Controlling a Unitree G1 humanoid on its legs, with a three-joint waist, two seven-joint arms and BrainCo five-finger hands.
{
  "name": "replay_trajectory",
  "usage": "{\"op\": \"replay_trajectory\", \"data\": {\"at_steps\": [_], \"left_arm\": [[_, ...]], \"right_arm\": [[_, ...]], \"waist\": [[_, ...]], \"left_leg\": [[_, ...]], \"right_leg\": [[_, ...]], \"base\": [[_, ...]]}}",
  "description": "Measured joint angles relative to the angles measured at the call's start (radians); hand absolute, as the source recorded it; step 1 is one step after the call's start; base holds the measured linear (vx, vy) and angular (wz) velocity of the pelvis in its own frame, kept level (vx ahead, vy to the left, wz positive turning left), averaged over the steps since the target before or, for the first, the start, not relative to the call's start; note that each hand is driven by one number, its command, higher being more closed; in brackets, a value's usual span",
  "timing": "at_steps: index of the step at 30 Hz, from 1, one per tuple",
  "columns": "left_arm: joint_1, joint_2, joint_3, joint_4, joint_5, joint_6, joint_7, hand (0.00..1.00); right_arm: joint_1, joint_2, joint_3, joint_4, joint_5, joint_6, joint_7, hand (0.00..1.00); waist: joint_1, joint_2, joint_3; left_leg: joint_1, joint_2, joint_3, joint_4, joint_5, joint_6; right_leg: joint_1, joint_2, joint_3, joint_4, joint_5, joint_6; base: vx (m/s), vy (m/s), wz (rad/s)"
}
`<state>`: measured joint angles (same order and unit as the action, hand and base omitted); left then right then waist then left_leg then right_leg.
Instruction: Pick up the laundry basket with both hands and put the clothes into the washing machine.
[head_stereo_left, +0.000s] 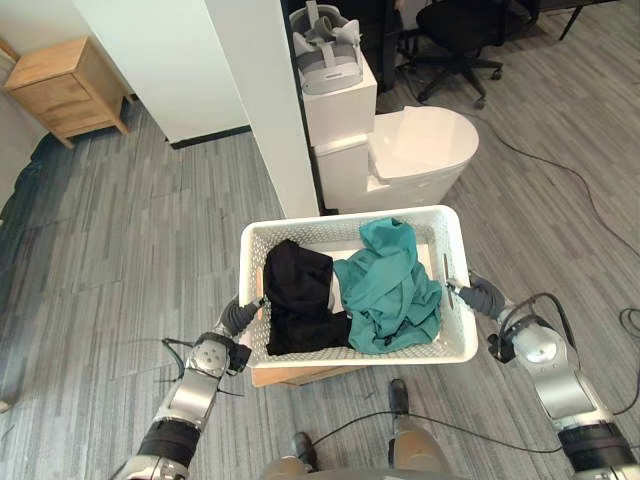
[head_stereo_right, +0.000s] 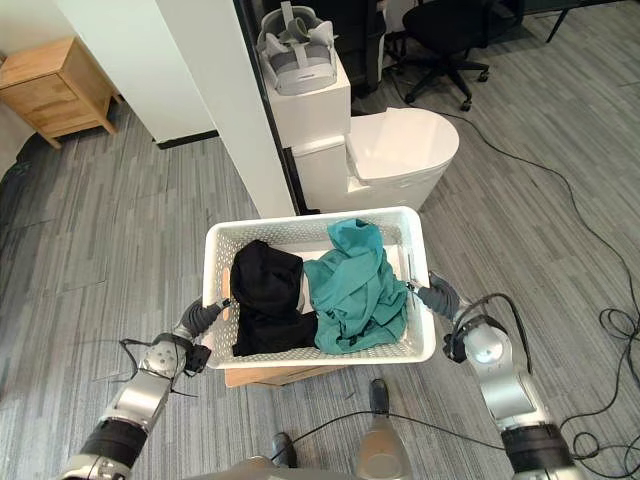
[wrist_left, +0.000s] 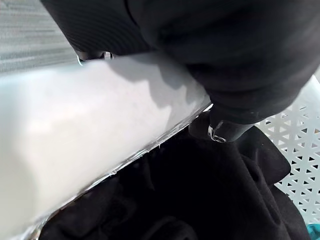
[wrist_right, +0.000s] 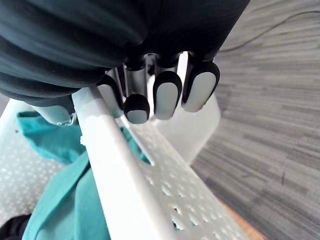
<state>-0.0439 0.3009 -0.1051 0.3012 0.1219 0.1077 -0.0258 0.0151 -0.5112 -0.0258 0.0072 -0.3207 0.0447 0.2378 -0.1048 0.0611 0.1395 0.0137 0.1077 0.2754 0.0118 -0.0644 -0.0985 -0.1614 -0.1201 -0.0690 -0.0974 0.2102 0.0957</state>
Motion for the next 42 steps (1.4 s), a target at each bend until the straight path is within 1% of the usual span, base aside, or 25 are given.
{"op": "replay_trajectory", "data": {"at_steps": [4,8,10,11,12,14,15,17,18,20,21,22,26,28,29,30,31,32,33,35,36,37,38,40,42], "left_arm": [[0.069,-0.058,0.000,-0.019,-0.042,0.000,-0.012,1.00],[0.130,-0.097,-0.014,-0.019,-0.072,0.000,-0.017,1.00],[0.145,-0.107,-0.015,-0.019,-0.074,0.001,-0.017,1.00],[0.153,-0.116,-0.015,-0.021,-0.087,0.002,-0.015,1.00],[0.158,-0.120,-0.015,-0.023,-0.093,0.002,-0.015,1.00],[0.190,-0.131,-0.015,-0.062,-0.101,0.002,-0.013,1.00],[0.222,-0.140,-0.015,-0.113,-0.111,0.002,-0.010,1.00],[0.249,-0.139,-0.010,-0.179,-0.116,0.001,0.008,1.00],[0.260,-0.137,-0.005,-0.203,-0.123,-0.001,0.013,1.00],[0.269,-0.133,0.003,-0.217,-0.131,-0.003,0.019,1.00],[0.260,-0.121,0.012,-0.220,-0.133,-0.003,0.023,1.00],[0.255,-0.121,0.012,-0.221,-0.132,-0.003,0.027,1.00],[0.250,-0.119,0.005,-0.222,-0.132,-0.004,0.029,1.00],[0.229,-0.118,0.011,-0.224,-0.127,-0.004,0.037,1.00],[0.225,-0.119,0.026,-0.229,-0.124,-0.004,0.040,1.00],[0.223,-0.119,0.066,-0.234,-0.111,-0.003,0.050,1.00],[0.220,-0.121,0.090,-0.235,-0.109,-0.005,0.049,1.00],[0.218,-0.139,0.123,-0.243,-0.115,-0.009,0.051,1.00],[0.233,-0.168,0.144,-0.249,-0.122,-0.009,0.053,1.00],[0.265,-0.198,0.164,-0.250,-0.150,-0.011,0.058,1.00],[0.268,-0.197,0.168,-0.250,-0.153,-0.012,0.062,1.00],[0.264,-0.182,0.179,-0.245,-0.159,-0.012,0.072,1.00],[0.262,-0.178,0.181,-0.235,-0.161,-0.012,0.075,1.00],[0.260,-0.184,0.159,-0.202,-0.192,-0.009,0.075,1.00],[0.254,-0.171,0.147,-0.200,-0.202,-0.010,0.070,1.00]], "right_arm": [[0.084,0.042,-0.061,-0.038,0.010,-0.001,-0.001,1.00],[0.174,0.079,-0.100,-0.046,0.018,-0.012,-0.007,1.00],[0.184,0.088,-0.102,-0.058,0.018,-0.020,-0.019,1.00],[0.186,0.091,-0.107,-0.073,0.018,-0.020,-0.026,1.00],[0.187,0.092,-0.109,-0.076,0.018,-0.023,-0.034,1.00],[0.188,0.092,-0.110,-0.091,0.017,-0.024,-0.056,1.00],[0.184,0.092,-0.110,-0.116,0.018,-0.024,-0.075,1.00],[0.164,0.088,-0.106,-0.151,0.020,-0.025,-0.090,1.00],[0.158,0.087,-0.094,-0.174,0.037,-0.028,-0.096,1.00],[0.167,0.092,-0.084,-0.216,0.039,-0.029,-0.097,1.00],[0.175,0.116,-0.083,-0.235,0.039,-0.029,-0.098,1.00],[0.198,0.133,-0.092,-0.255,0.040,-0.029,-0.100,1.00],[0.273,0.207,-0.125,-0.319,0.045,-0.029,-0.107,1.00],[0.298,0.240,-0.130,-0.327,0.045,-0.028,-0.127,1.00],[0.294,0.251,-0.124,-0.320,0.045,-0.027,-0.128,1.00],[0.258,0.264,-0.102,-0.294,0.044,-0.027,-0.127,1.00],[0.248,0.273,-0.084,-0.288,0.044,-0.028,-0.127,1.00],[0.221,0.284,-0.068,-0.261,0.044,-0.030,-0.129,1.00],[0.183,0.286,-0.062,-0.201,0.044,-0.031,-0.129,1.00],[0.134,0.246,-0.037,-0.091,0.044,-0.037,-0.129,1.00],[0.119,0.232,-0.025,-0.075,0.044,-0.038,-0.128,1.00],[0.086,0.219,-0.002,-0.043,0.044,-0.039,-0.126,1.00],[0.075,0.214,0.007,-0.030,0.044,-0.039,-0.125,1.00],[0.061,0.190,0.001,-0.006,0.044,-0.038,-0.124,1.00],[0.067,0.186,-0.010,-0.006,0.044,-0.039,-0.116,1.00]], "waist": [[-0.023,-0.006,-0.017],[-0.042,0.001,-0.023],[-0.038,-0.014,-0.022],[-0.028,-0.006,-0.022],[-0.018,-0.001,-0.023],[-0.013,0.012,-0.026],[0.002,0.025,-0.035],[0.035,0.027,-0.036],[0.041,0.029,-0.040],[0.034,0.023,-0.065],[0.031,-0.014,-0.069],[0.031,-0.031,-0.076],[0.027,-0.055,-0.092],[0.017,-0.060,-0.100],[0.020,-0.063,-0.099],[0.037,-0.056,-0.099],[0.049,-0.046,-0.090],[0.063,-0.062,-0.086],[0.065,-0.050,-0.083],[0.066,-0.039,-0.085],[0.065,-0.041,-0.085],[0.066,-0.064,-0.077],[0.070,-0.065,-0.082],[0.085,-0.020,-0.091],[0.064,-0.049,-0.082]], "left_leg": [[0.024,0.006,0.028,0.010,-0.018,0.000],[0.007,0.099,0.047,0.246,-0.133,0.000],[-0.074,0.136,-0.011,0.501,-0.127,0.041],[-0.111,0.140,-0.084,0.615,-0.105,0.074],[-0.117,0.137,-0.122,0.655,-0.094,0.082],[-0.123,0.107,-0.260,0.730,-0.109,0.065],[-0.105,0.011,-0.410,0.726,-0.200,0.051],[-0.096,-0.086,-0.530,0.647,-0.280,0.078],[-0.093,-0.104,-0.530,0.575,-0.312,0.110],[-0.071,-0.078,-0.477,0.473,-0.351,0.106],[-0.071,-0.086,-0.418,0.434,-0.326,0.104],[-0.075,-0.095,-0.377,0.402,-0.298,0.119],[-0.075,-0.105,-0.257,0.353,-0.269,0.139],[-0.093,-0.107,-0.155,0.387,-0.273,0.141],[-0.100,-0.106,-0.132,0.386,-0.272,0.143],[-0.116,-0.053,-0.066,0.378,-0.257,0.155],[-0.113,-0.028,-0.017,0.358,-0.250,0.164],[-0.067,-0.017,0.062,0.317,-0.240,0.153],[-0.034,0.000,0.126,0.327,-0.239,0.154],[-0.008,0.024,0.208,0.366,-0.251,0.158],[-0.004,0.027,0.221,0.374,-0.266,0.140],[-0.017,0.025,0.216,0.398,-0.306,0.084],[-0.024,0.016,0.200,0.391,-0.307,0.078],[-0.028,0.020,0.129,0.279,-0.265,0.073],[-0.001,0.023,0.127,0.246,-0.246,0.068]], "right_leg": [[0.009,0.008,0.023,0.000,-0.003,0.000],[0.036,0.074,0.050,0.084,-0.087,-0.023],[0.035,0.095,0.100,0.138,-0.112,-0.038],[0.038,0.117,0.136,0.158,-0.122,-0.049],[0.039,0.131,0.159,0.166,-0.125,-0.052],[0.051,0.165,0.220,0.169,-0.132,-0.064],[0.036,0.199,0.293,0.191,-0.131,-0.072],[-0.001,0.244,0.391,0.218,-0.129,-0.076],[-0.021,0.274,0.433,0.226,-0.129,-0.075],[-0.053,0.288,0.480,0.214,-0.113,-0.051],[-0.059,0.268,0.531,0.181,-0.101,-0.034],[-0.059,0.247,0.567,0.127,-0.110,-0.019],[-0.114,0.252,0.598,0.270,-0.124,0.011],[-0.126,0.255,0.639,0.194,-0.020,0.017],[-0.140,0.270,0.625,0.177,0.034,0.016],[-0.138,0.286,0.535,0.053,0.224,0.003],[-0.142,0.291,0.433,0.066,0.234,-0.056],[-0.202,0.274,0.185,0.334,-0.032,-0.184],[-0.225,0.193,0.023,0.588,-0.232,-0.224],[-0.201,0.001,-0.108,0.780,-0.342,-0.205],[-0.191,-0.041,-0.121,0.779,-0.338,-0.191],[-0.154,-0.037,-0.094,0.681,-0.351,-0.068],[-0.120,-0.021,-0.084,0.588,-0.378,-0.042],[-0.038,0.069,-0.110,0.287,-0.288,-0.063],[0.044,0.102,-0.121,0.121,-0.160,-0.076]], "base": [[0.04,-0.003,-0.21],[0.03,-0.048,-0.30],[0.02,-0.114,-0.79],[0.01,-0.079,-0.99],[0.02,-0.010,-1.20],[-0.01,0.079,-1.18],[-0.05,0.138,-1.32],[-0.17,0.225,-1.81],[-0.17,0.202,-1.65],[-0.12,0.122,-1.05],[-0.14,0.151,-1.00],[-0.09,0.137,-0.85],[-0.01,0.105,-0.95],[0.02,0.078,-0.91],[-0.03,0.022,-1.42],[-0.06,-0.037,-1.59],[-0.10,-0.091,-1.97],[-0.09,-0.094,-1.70],[-0.07,-0.067,-1.70],[-0.09,-0.073,-1.34],[-0.09,-0.132,-1.20],[-0.06,-0.128,-0.91],[-0.08,-0.122,-1.30],[-0.11,-0.044,-1.37],[-0.02,-0.074,-0.66]]}}
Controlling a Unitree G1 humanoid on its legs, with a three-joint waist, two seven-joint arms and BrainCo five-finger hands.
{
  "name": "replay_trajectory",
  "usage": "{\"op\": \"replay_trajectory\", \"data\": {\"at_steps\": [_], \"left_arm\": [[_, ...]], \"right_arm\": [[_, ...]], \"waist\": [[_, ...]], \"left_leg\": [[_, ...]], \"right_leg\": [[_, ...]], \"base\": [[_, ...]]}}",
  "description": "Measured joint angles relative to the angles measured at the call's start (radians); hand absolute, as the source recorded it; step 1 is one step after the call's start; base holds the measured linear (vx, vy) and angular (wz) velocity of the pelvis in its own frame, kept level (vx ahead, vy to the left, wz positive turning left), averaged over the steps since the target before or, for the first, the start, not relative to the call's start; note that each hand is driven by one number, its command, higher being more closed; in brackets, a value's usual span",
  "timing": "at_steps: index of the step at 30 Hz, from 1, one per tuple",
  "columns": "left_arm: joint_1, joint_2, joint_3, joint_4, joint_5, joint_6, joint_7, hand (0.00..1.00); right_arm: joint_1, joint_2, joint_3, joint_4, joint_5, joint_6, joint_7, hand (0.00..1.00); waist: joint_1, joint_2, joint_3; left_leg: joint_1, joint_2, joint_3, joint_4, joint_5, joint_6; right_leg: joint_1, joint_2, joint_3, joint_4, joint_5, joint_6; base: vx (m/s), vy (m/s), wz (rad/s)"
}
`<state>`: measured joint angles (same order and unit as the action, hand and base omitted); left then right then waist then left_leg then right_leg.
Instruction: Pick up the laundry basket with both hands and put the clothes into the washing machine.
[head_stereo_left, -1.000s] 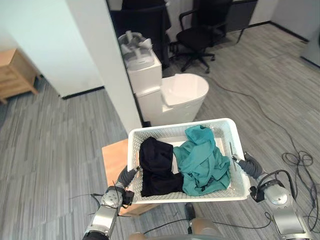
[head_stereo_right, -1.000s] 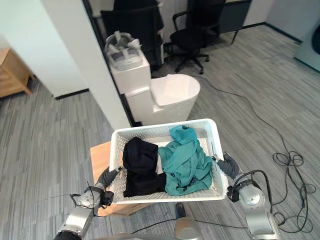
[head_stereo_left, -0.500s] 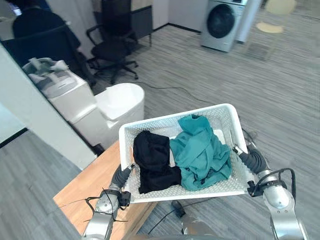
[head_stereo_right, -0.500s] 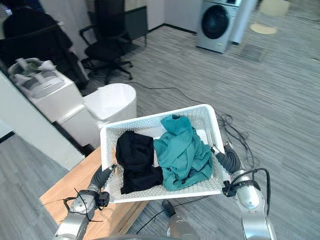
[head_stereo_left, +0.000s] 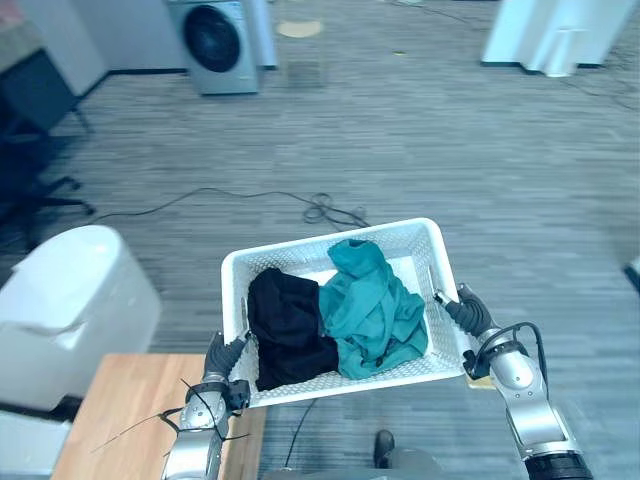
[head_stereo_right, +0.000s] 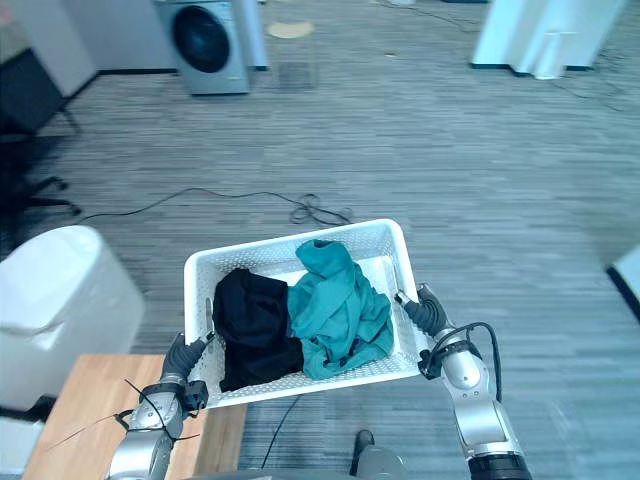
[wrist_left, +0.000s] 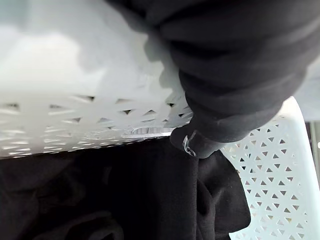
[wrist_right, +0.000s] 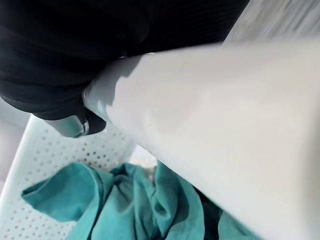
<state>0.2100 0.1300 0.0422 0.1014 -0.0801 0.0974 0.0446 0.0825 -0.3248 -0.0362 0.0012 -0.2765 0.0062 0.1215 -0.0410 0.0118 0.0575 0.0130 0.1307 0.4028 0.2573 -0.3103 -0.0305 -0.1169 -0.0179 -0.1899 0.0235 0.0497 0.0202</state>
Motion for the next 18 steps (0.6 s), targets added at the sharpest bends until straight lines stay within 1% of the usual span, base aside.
{"op": "replay_trajectory", "data": {"at_steps": [1,2,3,5,6,7,8,9,10,11,12,13,14,15,16,17,18], "left_arm": [[-0.007,-0.002,-0.006,0.010,-0.001,0.000,-0.002,1.00],[-0.019,-0.007,-0.014,0.023,-0.001,0.000,-0.004,1.00],[-0.036,-0.017,-0.015,0.034,0.000,0.000,-0.012,1.00],[-0.046,-0.020,-0.014,0.036,0.000,0.000,-0.020,1.00],[-0.055,-0.019,-0.009,0.044,-0.001,0.000,-0.018,1.00],[-0.062,-0.019,-0.008,0.055,-0.003,0.000,-0.018,1.00],[-0.063,-0.021,-0.009,0.066,-0.017,0.000,-0.018,1.00],[-0.047,-0.028,-0.008,0.066,-0.027,0.000,-0.018,1.00],[-0.028,-0.033,-0.009,0.065,-0.034,-0.001,-0.018,1.00],[0.001,-0.037,-0.008,0.065,-0.039,-0.002,-0.018,1.00],[0.016,-0.038,-0.008,0.065,-0.045,-0.003,-0.018,1.00],[0.037,-0.041,-0.011,0.065,-0.049,-0.008,-0.022,1.00],[0.044,-0.048,-0.011,0.064,-0.057,-0.009,-0.024,1.00],[0.054,-0.058,-0.008,0.059,-0.065,-0.010,-0.024,1.00],[0.059,-0.060,-0.008,0.055,-0.066,-0.012,-0.024,1.00],[0.062,-0.061,-0.008,0.055,-0.066,-0.016,-0.024,1.00],[0.071,-0.067,-0.002,0.053,-0.066,-0.020,-0.025,1.00]], "right_arm": [[0.008,0.001,-0.005,-0.002,0.000,0.000,0.002,1.00],[0.017,0.001,-0.011,-0.007,0.000,0.000,0.004,1.00],[0.021,0.001,-0.030,-0.010,0.000,-0.002,0.010,1.00],[0.028,0.001,-0.047,-0.010,0.001,-0.002,0.012,1.00],[0.029,0.002,-0.045,-0.010,0.005,-0.003,0.011,1.00],[0.030,0.003,-0.043,-0.010,0.010,-0.003,0.012,1.00],[0.029,0.001,-0.041,-0.010,0.012,-0.007,0.013,1.00],[0.034,-0.001,-0.042,-0.009,0.013,-0.012,0.013,1.00],[0.040,0.000,-0.039,-0.009,0.013,-0.012,0.014,1.00],[0.053,0.000,-0.030,-0.009,0.013,-0.012,0.016,1.00],[0.061,0.000,-0.024,-0.009,0.013,-0.014,0.016,1.00],[0.070,0.000,-0.023,-0.009,0.013,-0.017,0.017,1.00],[0.070,0.000,-0.024,-0.009,0.013,-0.017,0.017,1.00],[0.065,-0.003,-0.024,-0.007,0.013,-0.017,0.016,1.00],[0.064,-0.005,-0.024,-0.007,0.013,-0.018,0.017,1.00],[0.064,-0.008,-0.023,-0.006,0.013,-0.018,0.018,1.00],[0.063,-0.009,-0.018,-0.005,0.013,-0.018,0.022,1.00]], "waist": [[-0.002,-0.006,-0.002],[-0.002,-0.012,-0.006],[0.000,-0.011,-0.004],[-0.001,0.006,-0.004],[-0.001,0.017,0.001],[0.001,0.021,0.004],[0.006,0.038,0.020],[0.006,0.070,0.042],[0.007,0.092,0.059],[0.013,0.103,0.070],[0.020,0.095,0.074],[0.027,0.097,0.075],[0.027,0.097,0.075],[0.041,0.086,0.082],[0.055,0.084,0.083],[0.061,0.084,0.083],[0.058,0.086,0.083]], "left_leg": [[0.004,0.003,-0.001,-0.003,0.004,-0.004],[0.005,0.006,0.001,0.001,0.012,-0.006],[0.000,0.016,0.007,0.013,0.011,-0.006],[-0.016,0.046,0.003,0.055,-0.003,-0.019],[-0.027,0.069,-0.012,0.110,-0.012,-0.024],[-0.038,0.080,-0.018,0.149,-0.012,-0.024],[-0.066,0.116,-0.025,0.268,-0.011,-0.024],[-0.097,0.165,-0.045,0.427,0.001,-0.002],[-0.122,0.197,-0.052,0.549,0.042,0.065],[-0.161,0.211,-0.088,0.677,0.143,0.128],[-0.186,0.204,-0.112,0.722,0.200,0.117],[-0.234,0.162,-0.171,0.772,0.198,0.075],[-0.274,0.106,-0.205,0.753,0.160,0.056],[-0.324,0.010,-0.258,0.607,0.121,0.031],[-0.338,-0.013,-0.268,0.527,0.120,0.025],[-0.348,-0.022,-0.269,0.437,0.124,0.019],[-0.363,-0.028,-0.283,0.196,0.156,-0.020]], "right_leg": [[0.021,0.010,0.002,-0.047,0.026,-0.001],[0.044,0.022,0.010,-0.100,0.065,-0.006],[0.052,0.034,0.023,-0.124,0.086,-0.012],[0.053,0.054,0.021,-0.124,0.085,-0.026],[0.063,0.066,0.010,-0.123,0.078,-0.037],[0.070,0.069,0.005,-0.122,0.073,-0.043],[0.085,0.079,0.004,-0.096,0.047,-0.049],[0.119,0.094,0.000,-0.062,0.007,-0.055],[0.146,0.103,0.003,-0.035,-0.027,-0.061],[0.167,0.100,0.019,0.001,-0.068,-0.070],[0.172,0.090,0.034,0.016,-0.087,-0.074],[0.184,0.074,0.058,0.027,-0.111,-0.073],[0.183,0.057,0.070,0.028,-0.114,-0.074],[0.173,0.020,0.097,0.027,-0.122,-0.064],[0.168,0.010,0.109,0.028,-0.126,-0.060],[0.165,0.003,0.115,0.025,-0.130,-0.059],[0.172,-0.006,0.113,0.019,-0.143,-0.037]], "base": [[0.05,-0.094,-0.41],[0.10,-0.046,-0.34],[0.13,-0.005,-0.24],[0.14,0.036,-0.02],[0.11,0.046,0.12],[0.14,0.044,0.11],[0.13,0.015,0.07],[0.16,0.013,-0.02],[0.16,0.025,-0.13],[0.13,0.042,-0.28],[0.19,0.054,-0.36],[0.22,0.071,-0.28],[0.28,0.092,-0.39],[0.19,0.089,-0.44],[0.14,0.070,-0.55],[0.22,0.103,-0.38],[0.25,0.111,-0.20]]}}
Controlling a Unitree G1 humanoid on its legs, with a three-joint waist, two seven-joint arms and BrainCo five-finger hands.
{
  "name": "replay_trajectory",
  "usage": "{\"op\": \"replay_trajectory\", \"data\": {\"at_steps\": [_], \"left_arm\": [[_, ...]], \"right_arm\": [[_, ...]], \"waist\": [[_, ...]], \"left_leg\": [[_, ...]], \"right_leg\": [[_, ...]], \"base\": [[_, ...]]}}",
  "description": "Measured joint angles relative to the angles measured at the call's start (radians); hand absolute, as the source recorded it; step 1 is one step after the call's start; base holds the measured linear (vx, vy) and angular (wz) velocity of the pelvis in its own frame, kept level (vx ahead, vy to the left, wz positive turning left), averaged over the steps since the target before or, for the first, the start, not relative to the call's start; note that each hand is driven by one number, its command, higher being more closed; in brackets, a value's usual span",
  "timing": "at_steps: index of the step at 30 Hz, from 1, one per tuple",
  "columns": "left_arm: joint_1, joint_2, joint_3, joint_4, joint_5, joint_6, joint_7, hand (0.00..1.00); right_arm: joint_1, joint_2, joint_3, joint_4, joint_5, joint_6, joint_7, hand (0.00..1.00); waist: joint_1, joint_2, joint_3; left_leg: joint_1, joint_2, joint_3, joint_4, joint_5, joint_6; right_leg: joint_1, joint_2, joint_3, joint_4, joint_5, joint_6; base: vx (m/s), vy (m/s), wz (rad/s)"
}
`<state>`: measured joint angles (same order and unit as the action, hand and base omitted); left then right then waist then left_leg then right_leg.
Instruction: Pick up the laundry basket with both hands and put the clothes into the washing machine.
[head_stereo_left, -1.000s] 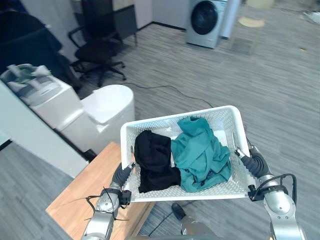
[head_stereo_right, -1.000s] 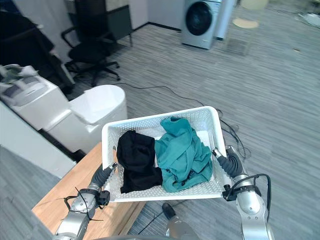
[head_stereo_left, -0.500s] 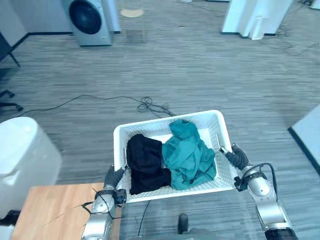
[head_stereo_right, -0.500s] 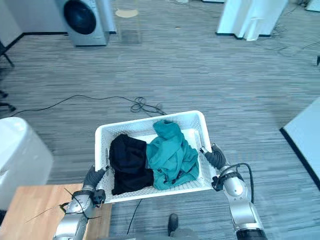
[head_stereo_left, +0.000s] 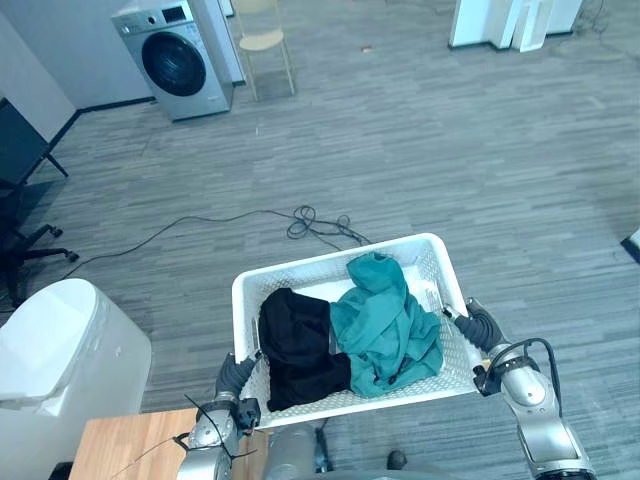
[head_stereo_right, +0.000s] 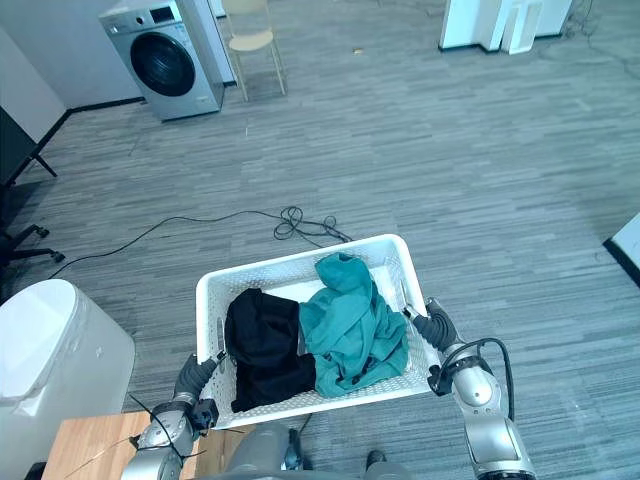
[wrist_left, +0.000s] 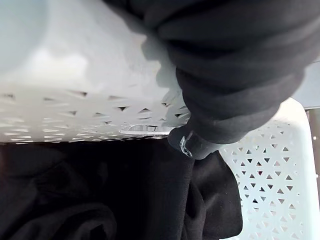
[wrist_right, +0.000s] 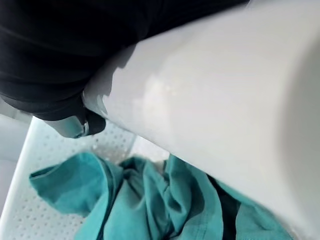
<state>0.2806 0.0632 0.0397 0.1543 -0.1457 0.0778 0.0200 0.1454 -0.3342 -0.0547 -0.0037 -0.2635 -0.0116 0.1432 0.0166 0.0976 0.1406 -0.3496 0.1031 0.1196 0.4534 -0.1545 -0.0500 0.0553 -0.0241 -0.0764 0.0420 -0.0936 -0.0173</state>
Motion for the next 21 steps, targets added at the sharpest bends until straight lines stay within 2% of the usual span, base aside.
{"op": "replay_trajectory", "data": {"at_steps": [1,2,3,4,5,6,7,8,9,10,11,12,13,15,16,18,19,20,21], "left_arm": [[0.003,-0.006,0.002,0.000,0.000,-0.001,0.000,1.00],[0.004,-0.017,0.004,-0.001,0.000,-0.002,0.001,1.00],[0.005,-0.023,0.005,-0.002,0.000,-0.002,0.002,1.00],[0.004,-0.029,0.012,-0.012,0.000,-0.002,0.007,1.00],[0.004,-0.031,0.021,-0.021,0.000,-0.001,0.008,1.00],[0.006,-0.035,0.031,-0.032,0.000,-0.001,0.008,1.00],[0.007,-0.051,0.043,-0.044,0.000,-0.001,0.009,1.00],[0.017,-0.064,0.043,-0.044,0.000,-0.001,0.011,1.00],[0.025,-0.065,0.043,-0.045,0.001,-0.001,0.011,1.00],[0.037,-0.054,0.042,-0.045,0.001,-0.001,0.010,1.00],[0.035,-0.047,0.041,-0.045,0.001,-0.001,0.011,1.00],[0.034,-0.023,0.039,-0.044,0.001,0.000,0.011,1.00],[0.032,-0.011,0.035,-0.045,0.001,0.000,0.009,1.00],[0.025,0.005,0.032,-0.045,0.001,0.000,0.008,1.00],[0.017,0.022,0.029,-0.045,0.001,0.000,0.009,1.00],[0.003,0.041,0.013,-0.046,0.000,0.000,0.011,1.00],[-0.005,0.051,0.005,-0.051,0.000,-0.001,0.013,1.00],[-0.015,0.074,-0.001,-0.062,-0.001,-0.007,0.016,1.00],[-0.021,0.076,-0.009,-0.061,-0.001,-0.007,0.016,1.00]], "right_arm": [[0.000,-0.001,0.001,0.003,0.000,0.000,-0.001,1.00],[-0.005,-0.009,0.002,0.021,0.000,-0.002,-0.004,1.00],[-0.011,-0.014,0.004,0.036,0.000,-0.002,-0.005,1.00],[-0.038,-0.013,0.014,0.071,-0.002,-0.002,-0.011,1.00],[-0.049,-0.010,0.017,0.078,-0.003,-0.002,-0.011,1.00],[-0.059,-0.007,0.020,0.081,-0.005,-0.002,-0.011,1.00],[-0.066,-0.010,0.022,0.083,-0.005,-0.004,-0.009,1.00],[-0.067,-0.007,0.019,0.101,-0.005,-0.004,-0.009,1.00],[-0.066,-0.004,0.020,0.111,-0.005,-0.004,-0.008,1.00],[-0.056,0.015,0.022,0.116,-0.005,-0.005,-0.006,1.00],[-0.048,0.024,0.022,0.116,-0.005,-0.005,-0.006,1.00],[-0.035,0.038,0.023,0.116,-0.006,-0.005,-0.004,1.00],[-0.028,0.055,0.022,0.116,-0.005,-0.005,-0.001,1.00],[-0.029,0.065,0.022,0.116,-0.005,-0.005,-0.001,1.00],[-0.027,0.070,0.021,0.116,-0.005,-0.005,-0.001,1.00],[-0.024,0.084,0.010,0.104,-0.004,-0.002,-0.001,1.00],[-0.016,0.096,-0.005,0.081,-0.003,0.000,-0.002,1.00],[-0.001,0.106,-0.012,0.045,-0.002,0.000,-0.006,1.00],[0.011,0.108,-0.021,0.038,-0.003,0.000,-0.010,1.00]], "waist": [[-0.004,0.004,-0.002],[-0.003,0.005,-0.003],[-0.002,0.005,-0.003],[-0.002,-0.013,0.002],[-0.001,-0.027,0.000],[0.000,-0.044,-0.003],[0.000,-0.055,-0.002],[0.001,-0.049,-0.004],[0.002,-0.048,-0.004],[-0.004,-0.062,0.001],[-0.011,-0.071,0.006],[-0.033,-0.077,0.010],[-0.054,-0.067,0.014],[-0.062,-0.058,0.019],[-0.065,-0.056,0.022],[-0.067,-0.057,0.027],[-0.078,-0.059,0.023],[-0.099,-0.080,0.023],[-0.108,-0.082,0.022]], "left_leg": [[0.000,0.002,-0.023,-0.145,0.019,-0.028],[0.004,0.003,-0.045,-0.278,0.076,-0.059],[0.012,0.001,-0.039,-0.290,0.119,-0.065],[0.027,-0.033,-0.024,-0.292,0.217,-0.008],[0.028,-0.053,-0.015,-0.276,0.220,0.032],[0.020,-0.075,-0.001,-0.245,0.195,0.064],[0.008,-0.107,0.025,-0.174,0.124,0.093],[0.028,-0.135,0.039,-0.124,0.059,0.115],[0.054,-0.150,0.047,-0.118,0.032,0.128],[0.132,-0.202,0.057,-0.121,-0.021,0.154],[0.167,-0.227,0.052,-0.124,-0.040,0.163],[0.225,-0.253,0.035,-0.121,-0.066,0.181],[0.277,-0.260,0.009,-0.130,-0.078,0.180],[0.342,-0.261,0.000,-0.170,-0.078,0.179],[0.398,-0.261,-0.019,-0.206,-0.079,0.176],[0.489,-0.257,-0.051,-0.273,-0.090,0.157],[0.531,-0.249,-0.064,-0.310,-0.094,0.149],[0.583,-0.251,-0.080,-0.346,-0.107,0.127],[0.608,-0.248,-0.099,-0.352,-0.117,0.110]], "right_leg": [[0.012,-0.002,-0.003,-0.003,-0.011,0.014],[0.031,-0.009,-0.001,-0.005,-0.034,0.031],[0.043,-0.016,0.003,-0.005,-0.046,0.043],[0.064,-0.053,0.012,-0.005,-0.071,0.079],[0.062,-0.074,0.016,0.001,-0.084,0.095],[0.058,-0.103,0.016,0.013,-0.096,0.109],[0.052,-0.149,0.022,0.066,-0.116,0.138],[0.014,-0.188,0.035,0.222,-0.143,0.170],[-0.020,-0.206,0.054,0.345,-0.153,0.175],[-0.151,-0.253,0.090,0.730,-0.093,0.098],[-0.203,-0.271,0.097,0.873,-0.050,0.049],[-0.280,-0.252,0.131,1.086,-0.050,0.048],[-0.335,-0.219,0.127,1.167,-0.073,0.063],[-0.412,-0.204,0.072,1.152,-0.123,0.053],[-0.465,-0.192,0.026,1.067,-0.155,0.055],[-0.522,-0.157,-0.023,0.853,-0.159,0.055],[-0.527,-0.119,-0.062,0.584,-0.103,0.092],[-0.507,-0.092,-0.063,0.295,0.022,0.100],[-0.506,-0.084,-0.059,0.294,0.081,0.080]], "base": [[0.39,0.160,-0.05],[0.33,0.135,0.00],[0.54,0.245,-0.06],[0.46,0.226,-0.06],[0.55,0.285,-0.05],[0.36,0.198,-0.04],[0.58,0.332,-0.05],[0.39,0.231,-0.06],[0.58,0.376,-0.05],[0.38,0.259,0.06],[0.59,0.364,0.29],[0.53,0.245,0.53],[0.54,0.214,0.52],[0.54,0.149,0.22],[0.62,0.130,0.04],[0.53,0.066,0.06],[0.69,0.025,0.45],[0.72,0.006,0.64],[0.78,-0.044,0.83]]}}
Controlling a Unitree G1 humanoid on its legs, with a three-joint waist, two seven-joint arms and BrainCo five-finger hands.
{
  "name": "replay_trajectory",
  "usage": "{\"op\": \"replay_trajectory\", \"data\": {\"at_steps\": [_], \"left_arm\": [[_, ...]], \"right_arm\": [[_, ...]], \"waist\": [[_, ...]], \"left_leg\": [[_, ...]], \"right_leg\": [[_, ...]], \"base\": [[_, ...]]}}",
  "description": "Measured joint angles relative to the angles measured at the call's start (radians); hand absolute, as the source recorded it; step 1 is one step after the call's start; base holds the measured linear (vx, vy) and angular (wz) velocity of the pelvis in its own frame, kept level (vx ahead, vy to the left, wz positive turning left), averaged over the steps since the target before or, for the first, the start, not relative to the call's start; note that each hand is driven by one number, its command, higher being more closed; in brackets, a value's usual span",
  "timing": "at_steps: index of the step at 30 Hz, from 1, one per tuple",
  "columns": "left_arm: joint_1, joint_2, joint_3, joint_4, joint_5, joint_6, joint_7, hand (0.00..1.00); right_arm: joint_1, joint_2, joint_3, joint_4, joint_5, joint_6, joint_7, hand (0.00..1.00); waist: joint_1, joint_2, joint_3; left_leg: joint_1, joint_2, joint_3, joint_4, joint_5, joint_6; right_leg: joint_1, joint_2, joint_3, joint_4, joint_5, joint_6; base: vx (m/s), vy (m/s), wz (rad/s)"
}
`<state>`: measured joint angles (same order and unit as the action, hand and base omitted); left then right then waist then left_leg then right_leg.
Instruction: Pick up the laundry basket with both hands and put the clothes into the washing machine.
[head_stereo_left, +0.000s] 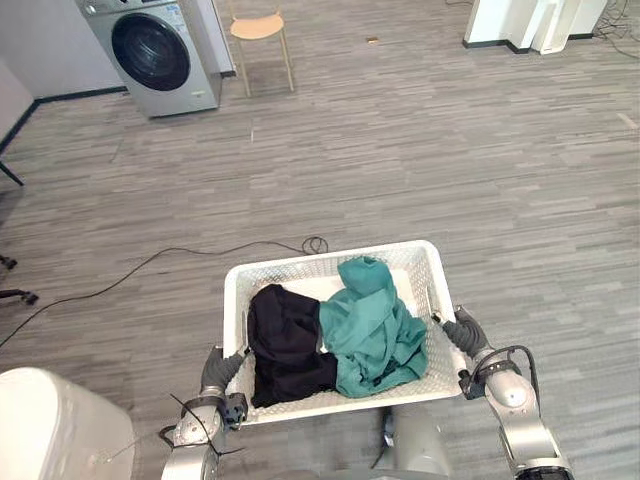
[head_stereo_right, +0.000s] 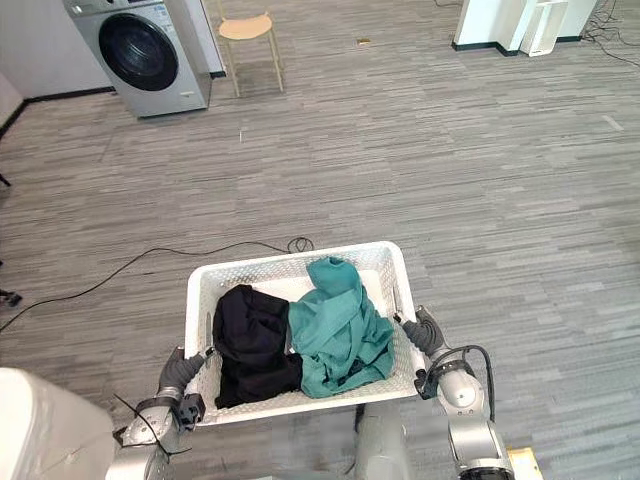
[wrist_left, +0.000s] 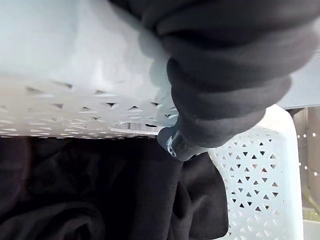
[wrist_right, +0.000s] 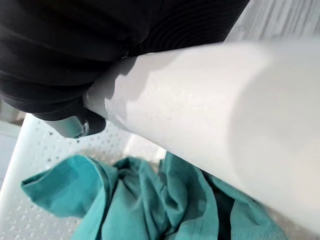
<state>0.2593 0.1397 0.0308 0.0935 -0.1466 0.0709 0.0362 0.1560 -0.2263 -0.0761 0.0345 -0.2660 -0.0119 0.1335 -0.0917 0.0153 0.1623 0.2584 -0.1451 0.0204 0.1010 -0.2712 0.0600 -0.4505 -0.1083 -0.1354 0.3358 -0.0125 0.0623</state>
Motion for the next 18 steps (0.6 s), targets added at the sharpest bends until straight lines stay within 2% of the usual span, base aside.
{"op": "replay_trajectory", "data": {"at_steps": [1,2,3,4,5,6,7,8,9,10,11,12,13,14,15,16,17,18], "left_arm": [[-0.002,-0.011,-0.010,0.000,0.003,0.001,0.000,1.00],[-0.005,-0.030,-0.015,0.003,0.003,0.002,0.000,1.00],[-0.001,-0.058,-0.019,0.004,0.003,0.006,0.000,1.00],[0.002,-0.071,-0.019,0.005,0.003,0.011,0.001,1.00],[0.021,-0.091,-0.017,0.005,0.002,0.011,0.001,1.00],[0.054,-0.101,-0.019,0.004,-0.007,0.008,0.001,1.00],[0.064,-0.099,-0.026,0.004,-0.016,0.007,0.000,1.00],[0.075,-0.098,-0.031,0.004,-0.037,0.007,-0.008,1.00],[0.077,-0.096,-0.028,0.004,-0.039,0.007,-0.012,1.00],[0.076,-0.093,-0.024,0.003,-0.040,0.005,-0.013,1.00],[0.075,-0.092,-0.023,0.003,-0.041,0.002,-0.013,1.00],[0.075,-0.093,-0.021,-0.001,-0.042,0.000,-0.013,1.00],[0.075,-0.098,-0.017,-0.008,-0.042,-0.002,-0.014,1.00],[0.076,-0.103,-0.016,-0.009,-0.042,-0.002,-0.014,1.00],[0.073,-0.110,-0.015,-0.005,-0.039,0.002,-0.014,1.00],[0.057,-0.117,-0.015,-0.003,-0.033,0.011,-0.011,1.00],[0.048,-0.120,-0.007,-0.016,-0.025,0.014,-0.012,1.00],[0.060,-0.128,0.007,-0.015,-0.025,0.016,-0.011,1.00]], "right_arm": [[0.015,0.002,-0.006,0.000,0.000,0.003,-0.001,1.00],[0.016,-0.002,-0.013,0.000,0.000,0.012,-0.001,1.00],[0.014,-0.007,-0.030,-0.008,0.000,0.023,-0.002,1.00],[0.016,-0.020,-0.033,-0.021,0.000,0.025,-0.001,1.00],[0.018,-0.041,-0.022,-0.031,0.000,0.028,0.000,1.00],[0.041,-0.053,-0.015,-0.059,0.005,0.029,0.002,1.00],[0.051,-0.055,-0.017,-0.066,0.012,0.028,0.002,1.00],[0.052,-0.052,-0.018,-0.066,0.021,0.030,-0.002,1.00],[0.052,-0.053,-0.019,-0.065,0.021,0.030,-0.002,1.00],[0.046,-0.058,-0.016,-0.066,0.021,0.029,-0.001,1.00],[0.039,-0.060,-0.015,-0.065,0.022,0.029,-0.001,1.00],[0.028,-0.067,-0.016,-0.062,0.023,0.026,-0.001,1.00],[0.025,-0.084,-0.012,-0.053,0.024,0.020,-0.001,1.00],[0.026,-0.098,-0.008,-0.048,0.024,0.020,-0.001,1.00],[0.021,-0.112,-0.004,-0.014,0.028,0.018,-0.002,1.00],[0.003,-0.104,-0.003,0.036,0.029,0.020,-0.010,1.00],[-0.033,-0.122,0.000,0.065,0.027,0.023,-0.007,1.00],[-0.052,-0.122,0.010,0.067,0.024,0.023,0.003,1.00]], "waist": [[-0.016,0.004,-0.003],[-0.018,0.024,-0.002],[-0.013,0.048,-0.004],[-0.007,0.056,-0.001],[-0.001,0.067,0.005],[0.013,0.082,0.010],[0.019,0.086,0.012],[0.034,0.082,0.021],[0.056,0.070,0.025],[0.078,0.052,0.029],[0.082,0.048,0.029],[0.082,0.045,0.028],[0.090,0.053,0.025],[0.097,0.068,0.017],[0.103,0.085,0.005],[0.092,0.055,-0.003],[0.078,0.056,-0.002],[0.092,0.047,0.003]], "left_leg": [[0.033,0.013,-0.029,0.021,-0.011,-0.018],[0.032,0.031,-0.037,0.060,-0.017,-0.029],[-0.019,0.055,-0.032,0.218,-0.013,-0.038],[-0.088,0.068,-0.008,0.408,0.032,-0.083],[-0.196,0.105,0.045,0.659,0.224,-0.118],[-0.283,0.168,0.091,0.882,0.463,-0.114],[-0.332,0.196,0.100,0.992,0.418,-0.110],[-0.416,0.230,0.126,1.129,0.309,-0.084],[-0.473,0.248,0.160,1.135,0.238,-0.044],[-0.553,0.260,0.201,1.064,0.163,-0.024],[-0.592,0.262,0.211,0.993,0.137,-0.033],[-0.649,0.251,0.207,0.763,0.118,-0.051],[-0.657,0.233,0.177,0.450,0.147,-0.090],[-0.656,0.236,0.147,0.292,0.175,-0.125],[-0.658,0.230,0.145,0.234,0.353,-0.112],[-0.655,0.181,0.162,0.275,0.297,-0.051],[-0.674,0.172,0.175,0.389,0.220,0.018],[-0.677,0.174,0.186,0.509,0.165,0.028]], "right_leg": [[0.009,0.007,0.005,0.041,0.054,-0.080],[0.010,0.014,-0.013,0.083,0.022,-0.086],[0.025,0.010,-0.060,0.131,-0.031,-0.130],[0.057,0.014,-0.077,0.149,-0.076,-0.138],[0.135,0.034,-0.079,0.130,-0.122,-0.137],[0.254,0.063,-0.071,0.057,-0.163,-0.126],[0.311,0.078,-0.070,0.027,-0.178,-0.123],[0.414,0.086,-0.045,-0.028,-0.208,-0.120],[0.479,0.076,-0.018,-0.070,-0.221,-0.111],[0.543,0.046,0.014,-0.118,-0.239,-0.088],[0.571,0.026,0.025,-0.139,-0.249,-0.076],[0.617,-0.014,0.035,-0.170,-0.270,-0.046],[0.663,-0.052,0.042,-0.193,-0.294,-0.004],[0.695,-0.061,0.055,-0.209,-0.305,0.014],[0.750,-0.082,0.071,-0.239,-0.309,0.039],[0.761,-0.132,0.089,-0.229,-0.264,0.062],[0.760,-0.149,0.117,-0.179,-0.196,0.082],[0.761,-0.175,0.151,-0.099,-0.154,0.099]], "base": [[0.58,-0.066,0.57],[0.74,-0.078,0.34],[0.59,-0.043,0.01],[0.74,-0.051,-0.19],[0.92,-0.068,-0.27],[0.92,-0.051,-0.28],[0.94,-0.005,-0.37],[0.61,0.045,-0.51],[0.74,0.082,-0.77],[0.57,0.093,-0.68],[0.71,0.160,-0.63],[0.87,0.284,-0.53],[0.73,0.252,-0.53],[0.79,0.343,-0.41],[0.67,0.345,-0.03],[1.02,0.539,0.19],[1.02,0.580,0.14],[0.85,0.490,-0.16]]}}
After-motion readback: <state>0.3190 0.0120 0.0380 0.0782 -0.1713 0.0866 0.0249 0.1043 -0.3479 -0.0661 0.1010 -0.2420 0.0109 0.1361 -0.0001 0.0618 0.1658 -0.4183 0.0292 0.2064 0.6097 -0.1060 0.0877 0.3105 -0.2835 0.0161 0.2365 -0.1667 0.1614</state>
